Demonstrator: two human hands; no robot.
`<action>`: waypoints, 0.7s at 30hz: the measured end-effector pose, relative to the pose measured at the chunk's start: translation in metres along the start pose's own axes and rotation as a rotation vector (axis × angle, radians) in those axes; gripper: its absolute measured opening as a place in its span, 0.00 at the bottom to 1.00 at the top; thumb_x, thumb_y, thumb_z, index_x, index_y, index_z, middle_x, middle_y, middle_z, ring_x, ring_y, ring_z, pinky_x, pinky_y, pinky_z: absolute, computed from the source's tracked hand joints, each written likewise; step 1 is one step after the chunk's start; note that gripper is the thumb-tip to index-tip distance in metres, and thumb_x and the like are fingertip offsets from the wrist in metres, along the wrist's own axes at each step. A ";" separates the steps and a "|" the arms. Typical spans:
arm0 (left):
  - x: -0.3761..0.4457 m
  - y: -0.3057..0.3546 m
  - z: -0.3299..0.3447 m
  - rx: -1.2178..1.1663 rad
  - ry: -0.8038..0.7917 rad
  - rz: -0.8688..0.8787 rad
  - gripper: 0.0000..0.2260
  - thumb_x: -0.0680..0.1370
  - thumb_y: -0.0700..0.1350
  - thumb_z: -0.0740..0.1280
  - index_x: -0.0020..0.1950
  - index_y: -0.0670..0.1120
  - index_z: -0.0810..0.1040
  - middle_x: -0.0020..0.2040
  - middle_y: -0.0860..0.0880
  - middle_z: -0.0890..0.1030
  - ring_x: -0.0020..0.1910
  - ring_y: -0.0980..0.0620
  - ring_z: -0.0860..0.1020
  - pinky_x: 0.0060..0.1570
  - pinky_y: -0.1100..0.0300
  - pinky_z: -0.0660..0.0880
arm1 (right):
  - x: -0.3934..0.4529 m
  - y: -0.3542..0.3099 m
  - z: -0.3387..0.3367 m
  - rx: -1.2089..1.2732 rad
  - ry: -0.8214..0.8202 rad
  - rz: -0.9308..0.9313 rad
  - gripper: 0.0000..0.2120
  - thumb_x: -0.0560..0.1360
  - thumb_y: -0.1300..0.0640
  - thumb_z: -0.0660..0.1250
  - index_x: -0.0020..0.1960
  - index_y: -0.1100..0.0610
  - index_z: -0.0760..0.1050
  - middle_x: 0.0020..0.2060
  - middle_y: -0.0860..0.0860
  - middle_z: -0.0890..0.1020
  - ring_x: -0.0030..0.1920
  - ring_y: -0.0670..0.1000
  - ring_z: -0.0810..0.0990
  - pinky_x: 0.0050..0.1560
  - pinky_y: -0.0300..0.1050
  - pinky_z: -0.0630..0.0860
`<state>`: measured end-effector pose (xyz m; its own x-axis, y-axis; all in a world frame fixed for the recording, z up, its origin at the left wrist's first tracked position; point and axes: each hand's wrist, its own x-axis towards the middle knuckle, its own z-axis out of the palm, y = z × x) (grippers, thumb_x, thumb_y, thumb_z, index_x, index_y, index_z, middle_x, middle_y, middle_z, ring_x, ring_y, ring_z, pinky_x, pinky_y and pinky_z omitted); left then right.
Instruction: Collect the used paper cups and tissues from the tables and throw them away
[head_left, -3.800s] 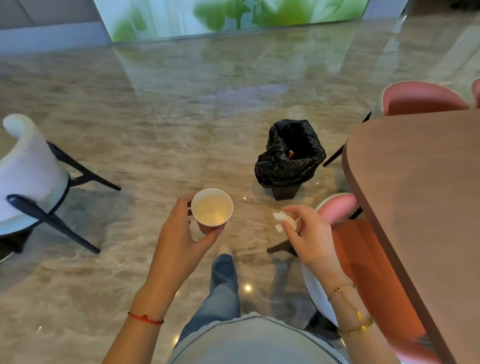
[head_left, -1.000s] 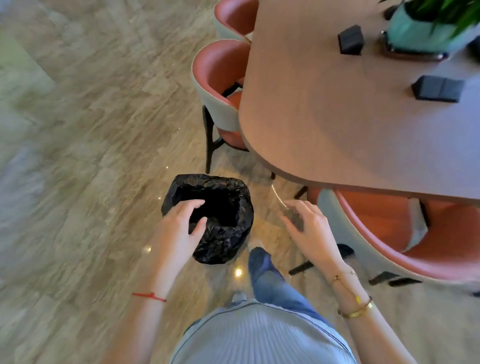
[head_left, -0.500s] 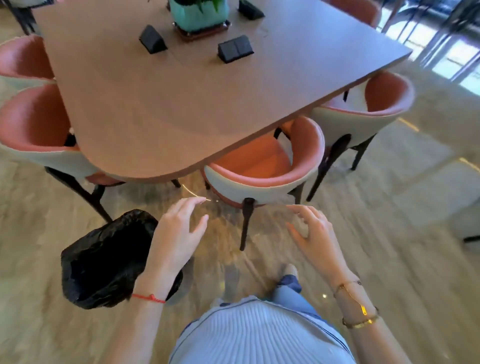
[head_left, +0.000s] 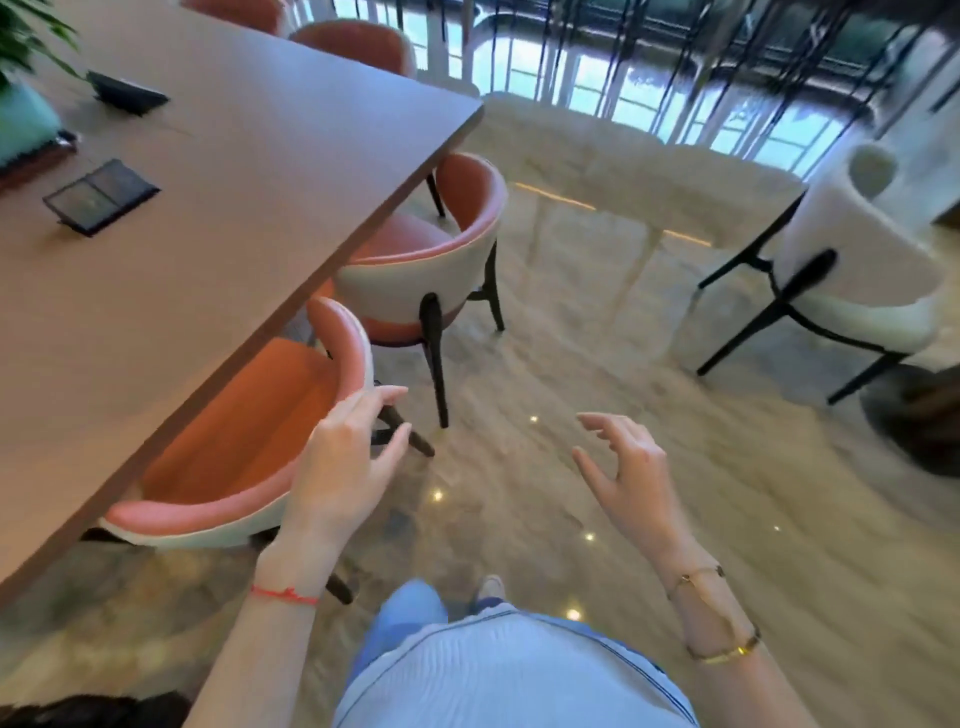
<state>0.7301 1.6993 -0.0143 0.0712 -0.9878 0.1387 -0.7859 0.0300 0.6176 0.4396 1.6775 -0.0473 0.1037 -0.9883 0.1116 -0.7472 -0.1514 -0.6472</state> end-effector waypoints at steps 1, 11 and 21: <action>0.015 0.009 0.010 -0.007 -0.019 0.019 0.15 0.75 0.42 0.71 0.62 0.47 0.77 0.56 0.51 0.80 0.56 0.52 0.78 0.58 0.58 0.73 | 0.008 0.010 -0.008 -0.001 0.022 0.020 0.14 0.73 0.60 0.72 0.58 0.56 0.78 0.52 0.49 0.81 0.53 0.50 0.77 0.58 0.46 0.74; 0.183 0.068 0.098 -0.044 -0.173 0.180 0.16 0.76 0.42 0.70 0.64 0.47 0.77 0.60 0.52 0.80 0.61 0.54 0.77 0.63 0.55 0.73 | 0.110 0.102 -0.045 0.009 0.175 0.199 0.15 0.73 0.58 0.72 0.59 0.53 0.77 0.52 0.46 0.80 0.54 0.47 0.77 0.58 0.41 0.72; 0.421 0.129 0.174 -0.078 -0.200 0.303 0.16 0.75 0.41 0.71 0.62 0.46 0.78 0.57 0.52 0.80 0.58 0.53 0.78 0.60 0.60 0.72 | 0.323 0.184 -0.093 0.007 0.337 0.256 0.15 0.73 0.57 0.72 0.59 0.51 0.76 0.52 0.43 0.79 0.54 0.45 0.76 0.58 0.40 0.71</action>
<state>0.5520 1.2609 -0.0113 -0.2856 -0.9423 0.1749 -0.7030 0.3300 0.6300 0.2750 1.3322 -0.0602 -0.3061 -0.9337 0.1856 -0.7162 0.0975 -0.6911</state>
